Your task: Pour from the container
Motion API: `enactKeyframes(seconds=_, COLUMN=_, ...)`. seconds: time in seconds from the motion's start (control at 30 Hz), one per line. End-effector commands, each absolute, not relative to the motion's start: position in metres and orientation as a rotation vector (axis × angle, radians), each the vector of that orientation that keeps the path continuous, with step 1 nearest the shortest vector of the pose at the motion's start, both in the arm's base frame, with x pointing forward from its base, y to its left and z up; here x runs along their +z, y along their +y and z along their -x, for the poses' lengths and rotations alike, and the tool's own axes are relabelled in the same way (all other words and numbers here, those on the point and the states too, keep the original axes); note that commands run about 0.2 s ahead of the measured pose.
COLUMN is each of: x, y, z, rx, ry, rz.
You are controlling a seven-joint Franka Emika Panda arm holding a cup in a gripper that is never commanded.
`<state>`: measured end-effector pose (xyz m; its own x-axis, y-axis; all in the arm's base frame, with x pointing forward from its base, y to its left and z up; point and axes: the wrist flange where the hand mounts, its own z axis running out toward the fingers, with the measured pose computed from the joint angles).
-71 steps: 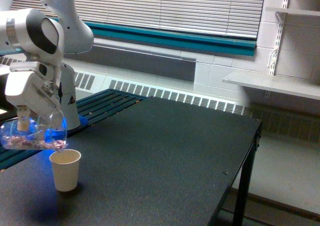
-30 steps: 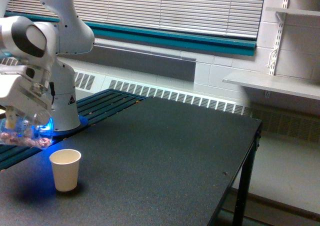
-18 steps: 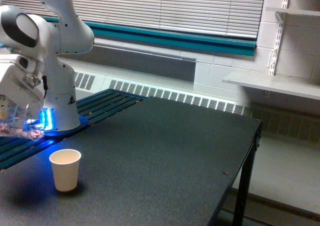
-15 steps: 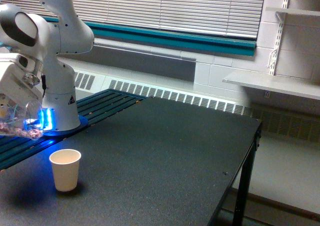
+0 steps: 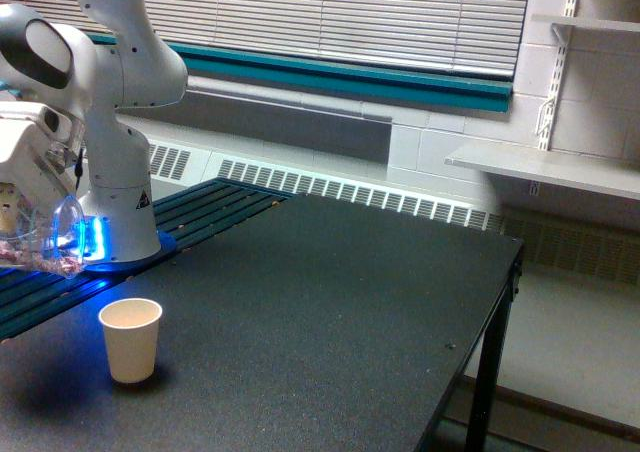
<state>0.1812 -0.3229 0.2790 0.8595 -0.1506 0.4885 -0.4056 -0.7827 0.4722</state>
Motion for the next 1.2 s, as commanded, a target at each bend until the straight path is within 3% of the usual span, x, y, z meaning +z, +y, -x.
enactKeyframes(seconds=0.03, x=0.283, y=-0.325, z=-0.18, rx=0.533, ry=-0.183, rz=-2.436)
enactKeyframes(seconds=1.2, x=0.294, y=-0.318, z=-0.195, rx=0.465, ry=0.09, rz=-2.368)
